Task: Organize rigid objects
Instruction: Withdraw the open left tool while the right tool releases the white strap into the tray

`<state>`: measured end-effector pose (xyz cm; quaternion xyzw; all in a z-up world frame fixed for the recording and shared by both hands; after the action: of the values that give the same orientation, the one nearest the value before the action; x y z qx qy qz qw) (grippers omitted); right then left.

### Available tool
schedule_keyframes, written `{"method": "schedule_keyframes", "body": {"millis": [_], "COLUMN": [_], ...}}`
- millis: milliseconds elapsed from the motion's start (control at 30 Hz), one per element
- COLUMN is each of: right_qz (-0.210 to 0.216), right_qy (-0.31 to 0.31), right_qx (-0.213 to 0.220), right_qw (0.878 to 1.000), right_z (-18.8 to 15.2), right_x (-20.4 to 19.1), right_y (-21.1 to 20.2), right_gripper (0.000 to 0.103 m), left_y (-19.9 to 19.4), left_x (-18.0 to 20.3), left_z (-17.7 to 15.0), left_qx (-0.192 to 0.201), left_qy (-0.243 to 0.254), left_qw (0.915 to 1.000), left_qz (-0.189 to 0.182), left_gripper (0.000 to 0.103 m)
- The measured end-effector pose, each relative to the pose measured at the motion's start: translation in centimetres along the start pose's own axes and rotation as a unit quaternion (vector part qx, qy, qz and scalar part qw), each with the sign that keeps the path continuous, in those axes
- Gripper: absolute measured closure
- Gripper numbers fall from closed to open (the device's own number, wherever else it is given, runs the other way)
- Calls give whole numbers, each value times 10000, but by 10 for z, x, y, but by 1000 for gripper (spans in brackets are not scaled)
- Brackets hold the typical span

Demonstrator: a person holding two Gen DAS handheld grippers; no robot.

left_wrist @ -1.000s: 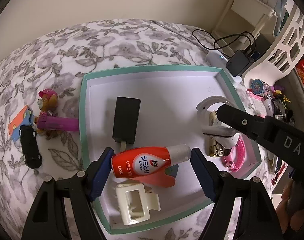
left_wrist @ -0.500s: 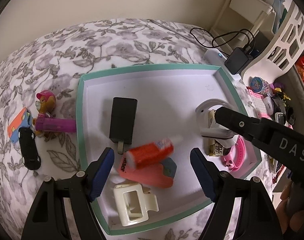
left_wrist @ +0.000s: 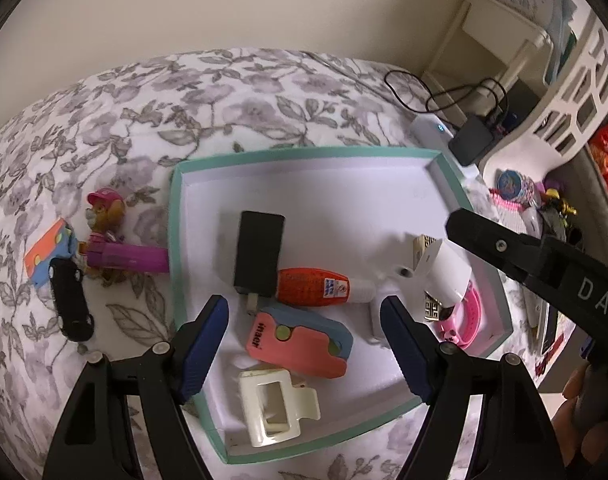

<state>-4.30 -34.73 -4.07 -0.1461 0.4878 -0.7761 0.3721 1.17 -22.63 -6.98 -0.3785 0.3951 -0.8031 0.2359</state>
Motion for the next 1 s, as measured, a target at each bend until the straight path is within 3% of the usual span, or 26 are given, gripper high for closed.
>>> {"method": "schedule_keyframes", "body": {"millis": [433, 700, 800, 867, 933, 1000], "right_qz": [-91, -233, -311, -359, -368, -376], "right_qy": [-73, -349, -408, -414, -423, -433], "right_qx": [-69, -138, -148, -141, -136, -128], "right_qw": [9999, 9990, 9986, 9984, 9983, 9983], "right_z": [-4, -11, -12, -12, -12, -12], "right_x": [-2, -13, -15, -15, -16, -17], "right_y": [6, 13, 15, 15, 15, 16], "right_gripper": [77, 77, 68, 56, 55, 43], "left_y": [-27, -48, -53, -56, -59, -62], "left_x": [-47, -83, -94, -102, -107, -114], "left_z": [11, 13, 13, 12, 10, 8], "left_qx": [387, 654, 723, 757, 774, 815], "left_qy": [-742, -1159, -1313, -1420, -1494, -1591], "left_qw": [9963, 9890, 9859, 9836, 9820, 9797], "left_qz": [180, 647, 739, 818, 857, 905], "left_gripper": [24, 19, 19, 18, 10, 6]}}
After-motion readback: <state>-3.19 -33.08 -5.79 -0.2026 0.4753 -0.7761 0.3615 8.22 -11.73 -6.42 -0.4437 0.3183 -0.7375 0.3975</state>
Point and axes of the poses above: each gripper's, at about its wrist camera, not at the fingertips, and y roughly the way its jaws point, x to its right, z to its top, the point moved 6 cm from there along y, roughly the way its jaws point, and after that the axes turned 15 degrees about -z, right-handed, at the moved point
